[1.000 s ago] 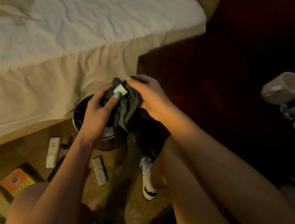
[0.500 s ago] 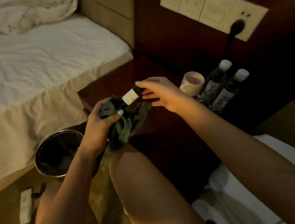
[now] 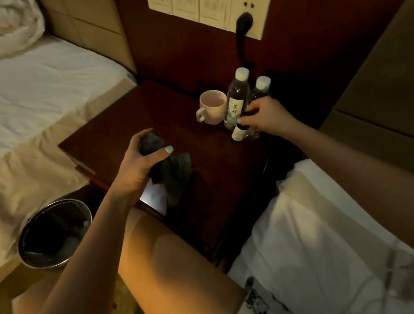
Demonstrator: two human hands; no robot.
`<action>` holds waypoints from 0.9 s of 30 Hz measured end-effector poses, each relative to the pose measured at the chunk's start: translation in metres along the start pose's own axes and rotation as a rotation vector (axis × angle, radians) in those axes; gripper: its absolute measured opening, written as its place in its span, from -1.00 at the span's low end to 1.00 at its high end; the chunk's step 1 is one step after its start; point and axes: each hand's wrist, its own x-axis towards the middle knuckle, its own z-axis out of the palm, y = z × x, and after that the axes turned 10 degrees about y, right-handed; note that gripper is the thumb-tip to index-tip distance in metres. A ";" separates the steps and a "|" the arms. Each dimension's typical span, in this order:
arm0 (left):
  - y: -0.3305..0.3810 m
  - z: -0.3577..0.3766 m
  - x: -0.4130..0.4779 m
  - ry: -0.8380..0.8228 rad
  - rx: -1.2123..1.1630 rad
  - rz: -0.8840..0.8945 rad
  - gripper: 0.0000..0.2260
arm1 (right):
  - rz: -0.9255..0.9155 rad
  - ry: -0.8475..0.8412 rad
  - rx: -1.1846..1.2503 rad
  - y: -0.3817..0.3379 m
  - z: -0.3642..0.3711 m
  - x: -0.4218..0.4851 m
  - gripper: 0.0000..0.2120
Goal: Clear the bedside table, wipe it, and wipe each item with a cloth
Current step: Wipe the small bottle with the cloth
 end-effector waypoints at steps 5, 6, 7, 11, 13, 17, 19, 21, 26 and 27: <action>-0.015 0.016 0.007 -0.010 0.051 -0.002 -0.43 | -0.041 0.011 -0.052 0.023 0.023 0.013 -0.75; -0.017 0.017 0.009 -0.001 0.056 0.011 -0.50 | -0.061 0.021 -0.079 0.024 0.030 0.018 -0.76; -0.019 0.017 0.011 0.011 0.060 0.026 -0.56 | -0.075 0.028 -0.104 0.025 0.036 0.024 -0.78; -0.026 0.011 0.025 0.061 0.073 0.042 -0.72 | -0.127 0.046 -0.195 0.025 0.057 0.045 -0.84; -0.029 0.007 0.032 0.069 0.081 0.043 -0.74 | -0.169 0.087 -0.225 0.024 0.066 0.054 -0.82; -0.036 0.003 0.040 0.054 0.091 0.041 -0.73 | -0.232 0.150 -0.298 0.022 0.083 0.065 -0.80; -0.038 0.002 0.042 0.050 0.085 0.036 -0.73 | -0.238 0.157 -0.337 0.021 0.088 0.066 -0.81; -0.039 0.002 0.043 0.060 0.078 0.029 -0.72 | -0.236 0.155 -0.357 0.020 0.093 0.067 -0.80; -0.032 -0.002 0.040 0.069 0.074 0.027 -0.71 | -0.257 0.137 -0.390 0.014 0.096 0.067 -0.77; -0.029 -0.003 0.038 0.068 0.080 0.034 -0.71 | -0.258 0.124 -0.398 0.012 0.094 0.065 -0.74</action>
